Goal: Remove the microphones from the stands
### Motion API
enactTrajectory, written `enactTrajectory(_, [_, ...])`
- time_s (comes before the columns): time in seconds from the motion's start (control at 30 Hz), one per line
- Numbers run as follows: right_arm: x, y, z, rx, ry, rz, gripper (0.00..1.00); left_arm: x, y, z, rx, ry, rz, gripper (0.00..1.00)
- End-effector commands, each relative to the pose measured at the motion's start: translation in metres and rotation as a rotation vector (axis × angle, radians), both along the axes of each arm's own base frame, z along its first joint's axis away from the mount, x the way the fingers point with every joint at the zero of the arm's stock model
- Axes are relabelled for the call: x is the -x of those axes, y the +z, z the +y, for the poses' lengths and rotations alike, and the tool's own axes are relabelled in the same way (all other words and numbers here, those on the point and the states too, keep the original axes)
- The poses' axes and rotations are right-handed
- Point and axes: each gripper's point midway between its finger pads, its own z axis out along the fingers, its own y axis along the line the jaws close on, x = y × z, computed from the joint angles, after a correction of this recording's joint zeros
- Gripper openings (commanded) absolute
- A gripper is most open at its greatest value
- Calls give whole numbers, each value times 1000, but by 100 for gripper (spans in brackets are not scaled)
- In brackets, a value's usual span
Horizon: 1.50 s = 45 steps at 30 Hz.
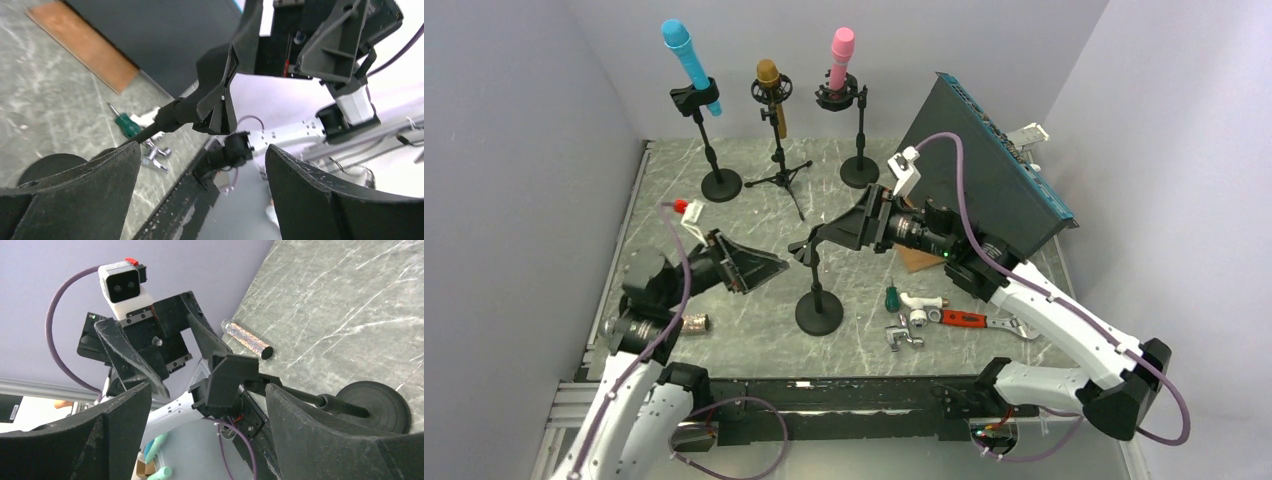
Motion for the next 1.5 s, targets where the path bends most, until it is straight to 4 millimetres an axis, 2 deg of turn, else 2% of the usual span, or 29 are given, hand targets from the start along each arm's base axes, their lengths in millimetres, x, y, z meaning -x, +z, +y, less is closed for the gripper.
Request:
enactTrajectory(0.0, [-7,18,10,-35,26,-24,84,-6,18,-28,15,-73,-48,96])
enactTrajectory(0.1, [-11,14,16,-29,43,-15,79,-11,22,-43,-4,-82,-39,93])
enactTrajectory(0.27, [-20,3,18,-10,27,-12,75,-20,15,-57,-48,-94,17,82])
enactTrajectory(0.4, [-25,-2,22,-10,33,-10,71,-22,12,-56,-62,-80,25,77])
enactTrajectory(0.6, [-25,-7,32,-29,79,4,60,-23,2,-53,-86,-59,59,72])
enactTrajectory(0.7, [-25,-16,35,-37,88,19,53,-23,-9,-52,-126,-59,99,70])
enactTrajectory(0.77, [-25,-27,36,-26,98,37,46,-20,-15,-52,-130,-68,107,72])
enactTrajectory(0.93, [-23,-63,35,-5,95,104,24,-7,-20,-44,-139,-59,110,98])
enactTrajectory(1.1, [-18,-98,33,31,106,155,5,9,-20,-29,-170,-18,112,99])
enactTrajectory(1.3, [-13,-141,21,113,78,201,1,30,-3,-5,-164,66,70,99])
enactTrajectory(1.47, [-10,-174,10,169,41,229,0,43,-7,9,-191,106,81,99])
